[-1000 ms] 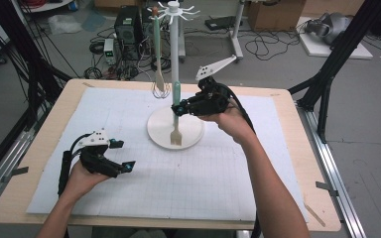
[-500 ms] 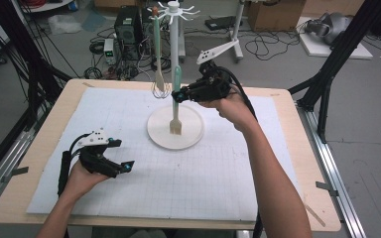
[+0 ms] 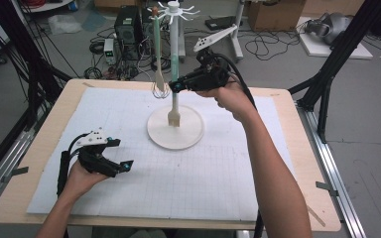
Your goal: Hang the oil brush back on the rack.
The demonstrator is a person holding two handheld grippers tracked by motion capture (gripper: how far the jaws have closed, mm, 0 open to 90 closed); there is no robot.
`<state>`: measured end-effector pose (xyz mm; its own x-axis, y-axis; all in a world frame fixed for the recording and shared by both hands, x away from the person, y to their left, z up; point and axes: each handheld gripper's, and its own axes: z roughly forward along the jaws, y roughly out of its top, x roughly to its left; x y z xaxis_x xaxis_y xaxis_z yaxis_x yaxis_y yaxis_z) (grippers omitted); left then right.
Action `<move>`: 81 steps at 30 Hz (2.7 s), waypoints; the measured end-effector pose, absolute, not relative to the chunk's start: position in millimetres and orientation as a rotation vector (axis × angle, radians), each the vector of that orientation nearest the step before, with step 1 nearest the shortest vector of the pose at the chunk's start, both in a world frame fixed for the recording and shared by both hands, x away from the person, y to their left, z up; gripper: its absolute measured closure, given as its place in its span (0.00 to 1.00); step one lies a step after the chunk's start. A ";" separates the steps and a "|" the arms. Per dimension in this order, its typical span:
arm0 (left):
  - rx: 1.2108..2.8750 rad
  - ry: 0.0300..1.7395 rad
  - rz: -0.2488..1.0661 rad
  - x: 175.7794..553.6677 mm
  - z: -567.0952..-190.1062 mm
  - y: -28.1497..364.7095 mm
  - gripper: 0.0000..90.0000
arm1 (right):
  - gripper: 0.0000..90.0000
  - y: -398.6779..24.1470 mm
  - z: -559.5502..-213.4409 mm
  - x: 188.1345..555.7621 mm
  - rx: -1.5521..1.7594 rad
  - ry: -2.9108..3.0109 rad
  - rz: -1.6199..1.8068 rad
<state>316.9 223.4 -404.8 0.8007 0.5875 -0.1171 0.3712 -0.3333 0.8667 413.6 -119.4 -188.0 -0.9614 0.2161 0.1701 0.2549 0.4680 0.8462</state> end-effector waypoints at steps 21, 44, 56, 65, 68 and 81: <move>1.954 0.722 0.270 317.0 -404.0 226.3 0.02 | 0.93 -110.9 -152.3 426.8 -0.419 -2.681 -1.579; 1.954 0.722 0.277 316.0 -404.4 224.4 0.02 | 0.93 -108.6 -140.7 444.0 -0.484 -2.665 -1.593; 1.957 0.714 0.277 316.1 -403.4 226.2 0.02 | 0.93 -102.3 -139.1 448.2 -0.486 -2.673 -1.581; 1.959 0.713 0.273 316.3 -404.2 224.2 0.02 | 0.92 -106.3 -141.7 449.7 -0.529 -2.669 -1.585; 1.963 0.717 0.273 316.4 -404.6 224.4 0.02 | 0.92 -106.5 -143.3 449.7 -0.528 -2.658 -1.602; 1.960 0.721 0.276 316.9 -404.6 226.2 0.02 | 0.86 -108.8 -149.1 446.4 -0.564 -2.652 -1.645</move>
<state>316.9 226.2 -404.6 0.7974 0.5933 -0.1105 0.3682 -0.3332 0.8680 446.4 -108.8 -149.1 -0.9364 0.3125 0.1599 0.2820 0.3986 0.8727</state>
